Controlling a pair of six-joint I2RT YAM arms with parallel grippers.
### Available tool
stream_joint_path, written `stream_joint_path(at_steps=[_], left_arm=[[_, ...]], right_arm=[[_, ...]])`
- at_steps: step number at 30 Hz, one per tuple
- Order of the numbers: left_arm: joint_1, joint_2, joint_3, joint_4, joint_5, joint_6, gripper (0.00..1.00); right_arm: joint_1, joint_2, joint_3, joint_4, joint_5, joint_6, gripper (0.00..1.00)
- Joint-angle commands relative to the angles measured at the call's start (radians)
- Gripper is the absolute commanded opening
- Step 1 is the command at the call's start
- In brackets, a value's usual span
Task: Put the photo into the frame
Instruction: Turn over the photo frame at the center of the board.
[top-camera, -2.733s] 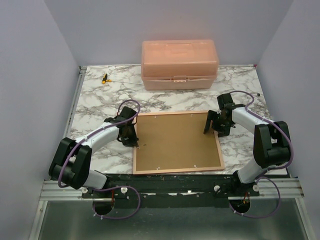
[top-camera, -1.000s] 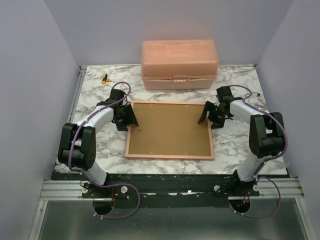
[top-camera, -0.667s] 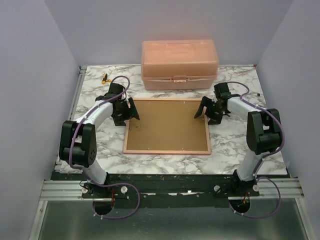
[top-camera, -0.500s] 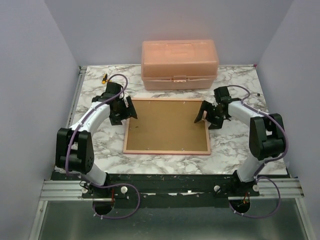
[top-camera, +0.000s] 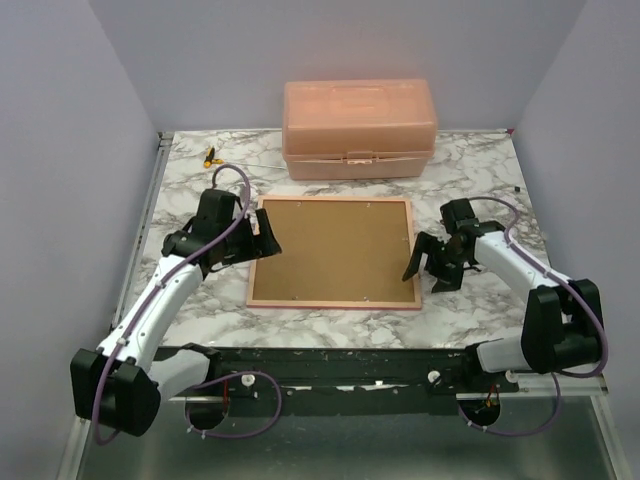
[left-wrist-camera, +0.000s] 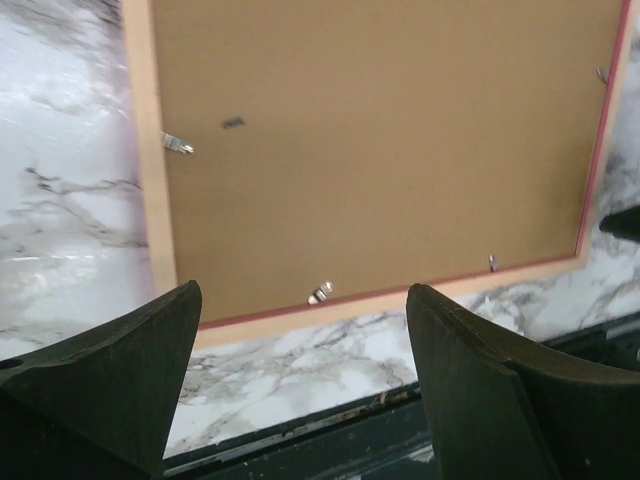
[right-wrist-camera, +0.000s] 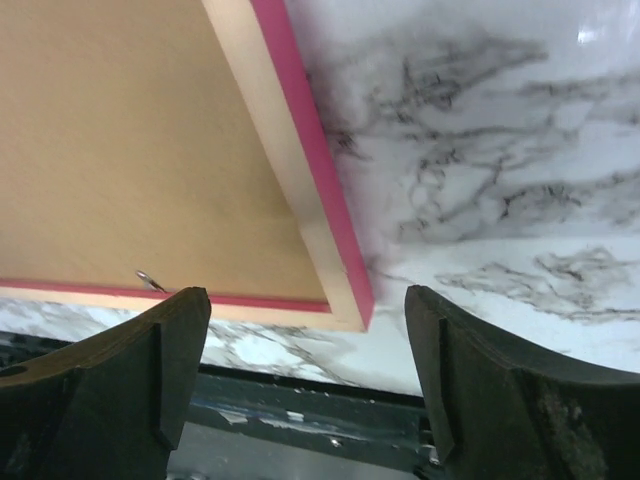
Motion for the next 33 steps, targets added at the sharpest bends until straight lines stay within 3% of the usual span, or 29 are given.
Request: stream_joint_path(at_steps=[1, 7, 17, 19, 24, 26, 33], left_arm=[[-0.131, -0.086, -0.062, 0.023, 0.03, -0.014, 0.84], [-0.26, -0.156, -0.096, 0.048, 0.012, -0.043, 0.84], [-0.356, -0.153, -0.04, 0.066, -0.014, 0.049, 0.88], [-0.373, -0.147, -0.028, 0.071, -0.014, 0.07, 0.97], [-0.434, -0.114, 0.0, 0.074, -0.026, 0.124, 0.98], [-0.461, -0.096, 0.009, 0.078, -0.035, 0.142, 0.98], [-0.565, -0.02, 0.078, 0.074, -0.106, 0.223, 0.98]], right_arm=[[0.006, -0.035, -0.07, -0.067, -0.041, 0.007, 0.82], [0.015, 0.004, -0.103, -0.014, -0.062, 0.028, 0.59], [0.031, 0.07, -0.118, 0.042, -0.054, 0.046, 0.39], [0.032, 0.074, -0.119, 0.051, -0.056, 0.047, 0.29], [0.032, 0.044, -0.096, 0.025, -0.057, 0.038, 0.05], [0.032, 0.032, -0.06, -0.014, -0.06, 0.025, 0.01], [0.032, -0.005, 0.113, -0.173, -0.091, -0.005, 0.0]])
